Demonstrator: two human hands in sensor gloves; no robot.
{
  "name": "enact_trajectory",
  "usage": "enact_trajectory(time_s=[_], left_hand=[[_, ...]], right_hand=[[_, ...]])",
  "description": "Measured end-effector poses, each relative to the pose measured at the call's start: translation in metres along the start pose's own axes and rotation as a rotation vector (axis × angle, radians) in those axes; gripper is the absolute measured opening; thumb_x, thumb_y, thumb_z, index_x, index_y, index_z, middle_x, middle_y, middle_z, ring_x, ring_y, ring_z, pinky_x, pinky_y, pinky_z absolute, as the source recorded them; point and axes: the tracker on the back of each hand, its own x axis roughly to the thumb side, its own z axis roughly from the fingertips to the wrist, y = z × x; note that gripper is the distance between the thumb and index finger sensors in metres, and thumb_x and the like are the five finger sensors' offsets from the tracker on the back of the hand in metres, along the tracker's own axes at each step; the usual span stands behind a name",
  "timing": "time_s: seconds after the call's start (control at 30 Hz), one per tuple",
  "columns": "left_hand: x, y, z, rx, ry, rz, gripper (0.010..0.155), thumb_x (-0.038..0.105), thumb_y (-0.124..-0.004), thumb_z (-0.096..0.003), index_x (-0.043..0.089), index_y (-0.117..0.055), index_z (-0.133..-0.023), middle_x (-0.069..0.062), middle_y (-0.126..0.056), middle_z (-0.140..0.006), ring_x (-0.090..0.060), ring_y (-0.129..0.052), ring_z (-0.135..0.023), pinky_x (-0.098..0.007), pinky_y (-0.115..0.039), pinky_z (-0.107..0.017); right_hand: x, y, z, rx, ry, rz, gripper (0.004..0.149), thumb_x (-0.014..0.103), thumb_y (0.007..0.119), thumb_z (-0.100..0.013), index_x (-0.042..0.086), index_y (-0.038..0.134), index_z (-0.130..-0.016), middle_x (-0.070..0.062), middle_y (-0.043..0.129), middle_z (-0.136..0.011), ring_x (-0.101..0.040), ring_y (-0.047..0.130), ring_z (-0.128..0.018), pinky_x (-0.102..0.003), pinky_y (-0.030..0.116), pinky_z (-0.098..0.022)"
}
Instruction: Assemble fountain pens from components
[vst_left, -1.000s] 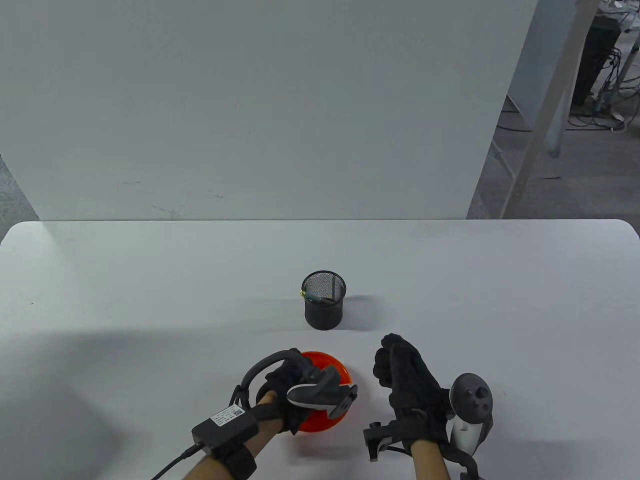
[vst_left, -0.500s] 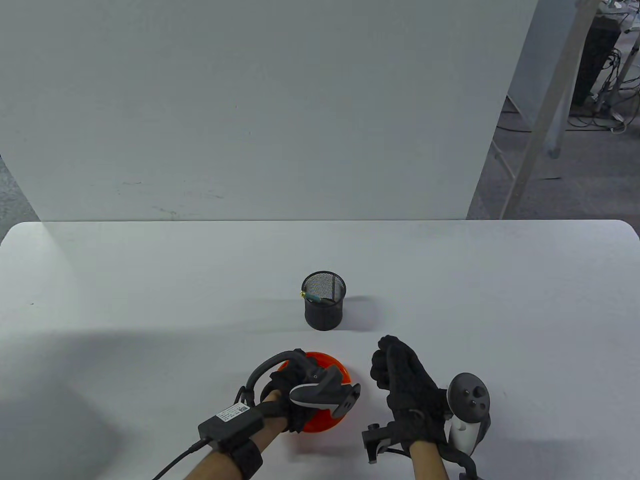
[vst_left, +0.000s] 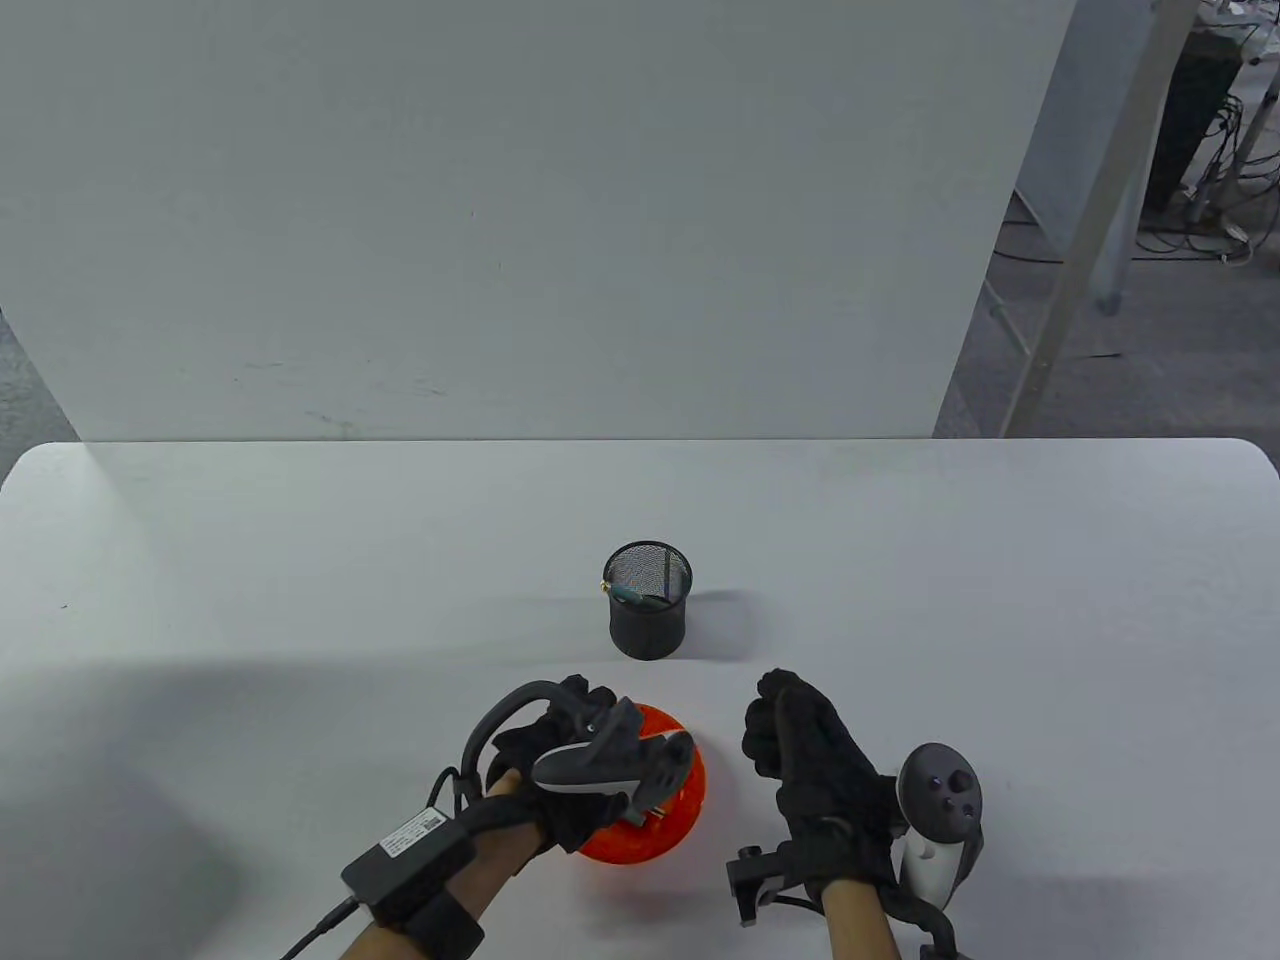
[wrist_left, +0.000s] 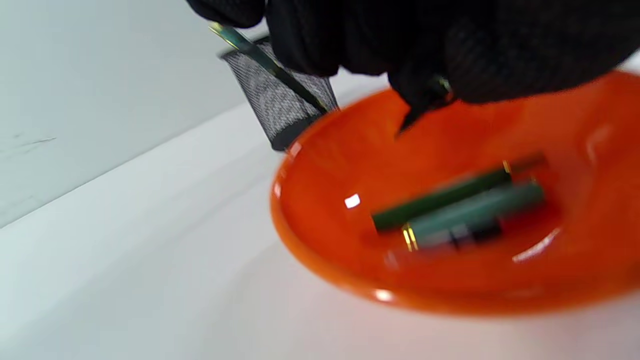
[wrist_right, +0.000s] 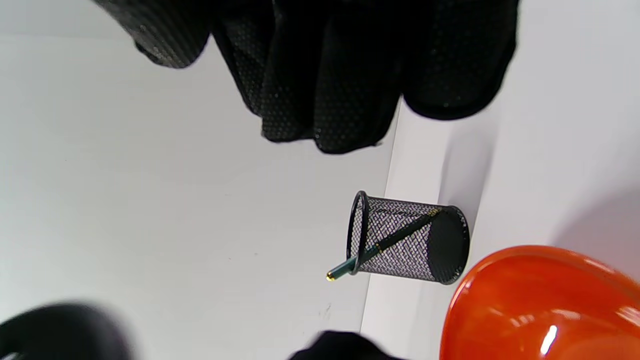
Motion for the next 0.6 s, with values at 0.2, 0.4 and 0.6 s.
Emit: enact_trajectory(time_s=[0.2,0.4,0.6], left_hand=[[-0.042,-0.005,0.047,0.299,0.218,0.338,0.05,0.047,-0.068,-0.0509,0.034,-0.06,-0.099,0.004,-0.078,-0.103,-0.024,-0.082,-0.096,-0.055,-0.06,-0.076],[-0.05,-0.037,0.07,0.649,0.256,0.513,0.049,0.045,-0.067,-0.0516,0.032,-0.062,-0.099,0.007,-0.087,-0.089,-0.019,-0.092,-0.079,-0.053,-0.067,-0.071],[-0.064,-0.054,0.071,0.736,0.262,0.682,0.048,0.044,-0.068,-0.0525,0.033,-0.063,-0.099,0.005,-0.087,-0.089,-0.02,-0.091,-0.079,-0.053,-0.066,-0.071]], right_hand=[[0.0,0.004,-0.002,0.022,-0.008,0.056,0.054,0.048,0.057,-0.061,0.014,0.069,-0.102,-0.009,0.085,-0.084,-0.028,0.09,-0.068,-0.054,0.078,-0.055],[0.002,0.02,-0.001,0.122,-0.081,0.283,0.051,0.046,0.067,-0.06,0.014,0.075,-0.098,-0.007,0.089,-0.078,-0.026,0.092,-0.06,-0.05,0.081,-0.05],[0.025,0.064,0.008,0.275,-0.382,0.832,0.041,0.044,0.078,-0.055,0.019,0.085,-0.087,-0.003,0.093,-0.068,-0.022,0.093,-0.052,-0.047,0.085,-0.044]])
